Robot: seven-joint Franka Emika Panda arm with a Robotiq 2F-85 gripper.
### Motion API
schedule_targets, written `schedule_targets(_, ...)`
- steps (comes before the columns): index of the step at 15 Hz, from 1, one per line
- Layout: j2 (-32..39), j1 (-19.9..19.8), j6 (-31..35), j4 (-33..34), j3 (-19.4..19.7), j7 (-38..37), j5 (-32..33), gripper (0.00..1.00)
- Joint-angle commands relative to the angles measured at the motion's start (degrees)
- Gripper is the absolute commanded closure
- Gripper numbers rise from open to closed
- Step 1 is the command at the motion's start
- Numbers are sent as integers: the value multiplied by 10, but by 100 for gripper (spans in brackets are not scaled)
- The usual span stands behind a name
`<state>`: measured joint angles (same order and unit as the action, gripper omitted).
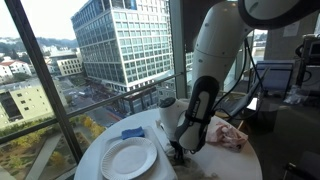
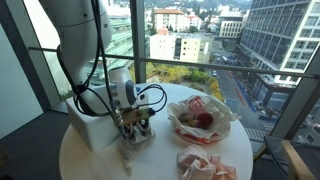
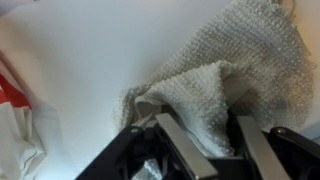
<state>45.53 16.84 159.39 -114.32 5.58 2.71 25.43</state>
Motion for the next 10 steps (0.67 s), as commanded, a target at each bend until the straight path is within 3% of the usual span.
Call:
schedule_targets(1, 0, 15, -3, 9, 15, 6, 20, 80)
schedule_targets(4, -24, 28, -9, -5, 24, -6, 27, 99)
schedule_targets(10, -120, 72, -58, -60, 73, -63, 58, 97)
